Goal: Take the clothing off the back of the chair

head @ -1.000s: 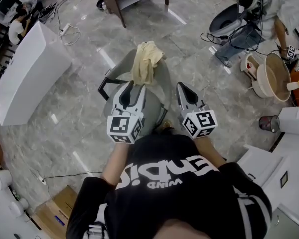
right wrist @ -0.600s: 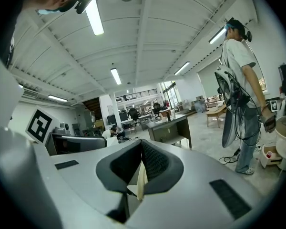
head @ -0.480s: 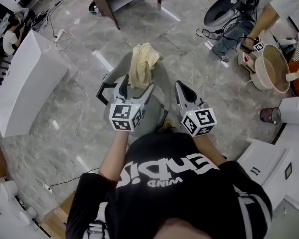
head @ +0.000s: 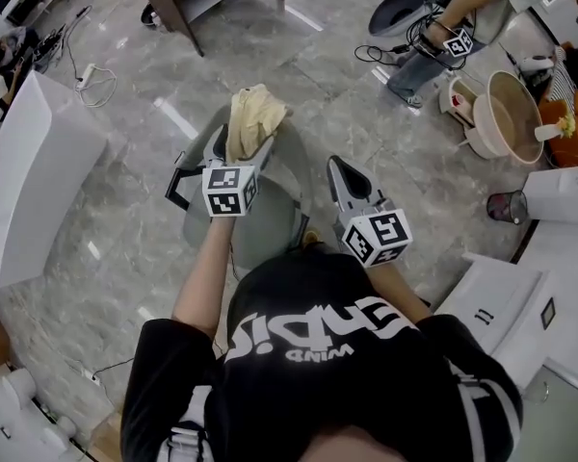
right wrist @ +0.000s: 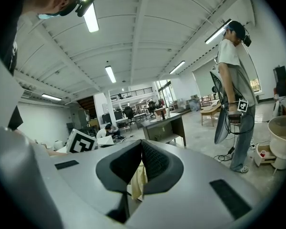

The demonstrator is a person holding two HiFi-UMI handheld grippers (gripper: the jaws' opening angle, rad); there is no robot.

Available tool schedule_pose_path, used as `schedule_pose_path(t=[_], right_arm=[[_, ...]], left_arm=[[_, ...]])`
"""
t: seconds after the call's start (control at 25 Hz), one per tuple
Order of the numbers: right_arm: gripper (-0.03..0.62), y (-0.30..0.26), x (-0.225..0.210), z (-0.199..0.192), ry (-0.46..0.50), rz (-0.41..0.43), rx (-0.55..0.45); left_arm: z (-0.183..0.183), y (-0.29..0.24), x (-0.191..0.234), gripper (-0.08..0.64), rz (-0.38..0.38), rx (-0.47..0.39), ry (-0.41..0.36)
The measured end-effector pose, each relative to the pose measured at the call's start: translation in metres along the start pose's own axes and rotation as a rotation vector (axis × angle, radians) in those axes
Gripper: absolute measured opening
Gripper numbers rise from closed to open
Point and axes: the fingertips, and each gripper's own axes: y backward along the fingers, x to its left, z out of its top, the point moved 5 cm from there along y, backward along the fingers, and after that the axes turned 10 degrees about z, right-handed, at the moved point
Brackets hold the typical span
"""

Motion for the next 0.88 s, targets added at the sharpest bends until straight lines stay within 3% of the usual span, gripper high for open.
schedule_pose_path(t=[0.52, 0.88], right_arm=[[0.014, 0.009, -0.031, 0.0, 0.012, -0.082, 0.067], [0.014, 0.027, -0.045, -0.007, -0.01, -0.152, 0.093]], left_arm=[[-0.069, -0.12, 0.027, 0.459, 0.021, 0.195, -0.024], [-0.082, -0.152, 0.037, 0.459, -0.01, 0.254, -0.008]])
